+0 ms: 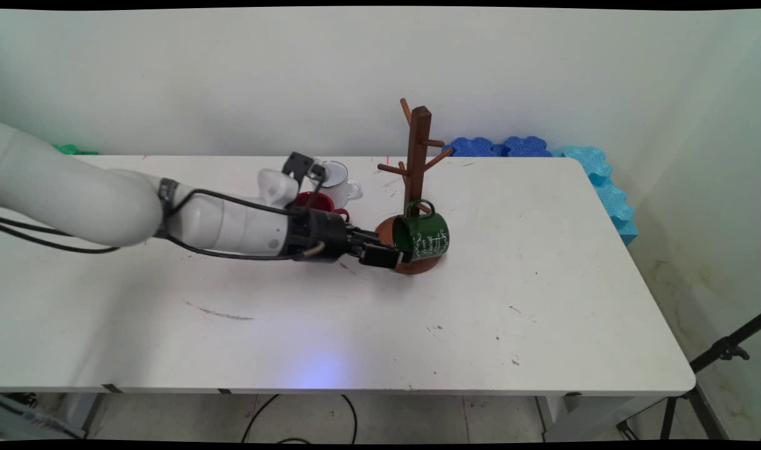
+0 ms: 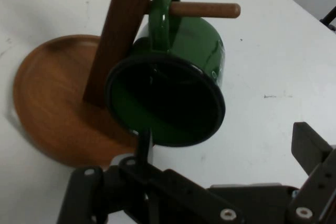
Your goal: Pick up the green mug from the rack
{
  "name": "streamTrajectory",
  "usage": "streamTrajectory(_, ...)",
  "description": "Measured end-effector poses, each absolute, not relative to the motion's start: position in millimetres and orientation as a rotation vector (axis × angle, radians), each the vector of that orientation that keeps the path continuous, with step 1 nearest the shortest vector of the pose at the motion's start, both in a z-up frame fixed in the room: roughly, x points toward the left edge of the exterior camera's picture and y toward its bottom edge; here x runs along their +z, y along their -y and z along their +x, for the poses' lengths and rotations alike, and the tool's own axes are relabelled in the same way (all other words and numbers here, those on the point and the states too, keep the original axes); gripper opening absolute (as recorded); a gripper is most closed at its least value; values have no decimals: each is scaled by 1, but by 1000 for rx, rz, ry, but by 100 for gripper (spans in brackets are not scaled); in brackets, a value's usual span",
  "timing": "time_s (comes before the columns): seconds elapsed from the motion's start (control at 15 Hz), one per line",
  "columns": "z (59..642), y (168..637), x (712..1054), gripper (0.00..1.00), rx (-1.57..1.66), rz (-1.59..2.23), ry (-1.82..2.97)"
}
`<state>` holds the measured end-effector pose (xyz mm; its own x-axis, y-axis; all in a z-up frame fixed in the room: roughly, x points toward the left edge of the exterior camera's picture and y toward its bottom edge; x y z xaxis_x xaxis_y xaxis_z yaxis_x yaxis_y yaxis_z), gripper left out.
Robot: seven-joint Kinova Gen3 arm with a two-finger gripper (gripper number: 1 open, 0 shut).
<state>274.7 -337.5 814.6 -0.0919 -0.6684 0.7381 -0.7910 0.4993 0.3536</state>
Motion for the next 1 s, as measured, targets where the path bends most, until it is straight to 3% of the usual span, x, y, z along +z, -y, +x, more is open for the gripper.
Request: streamTrajectory(1.0,244,365,781,100,199,1148,1756)
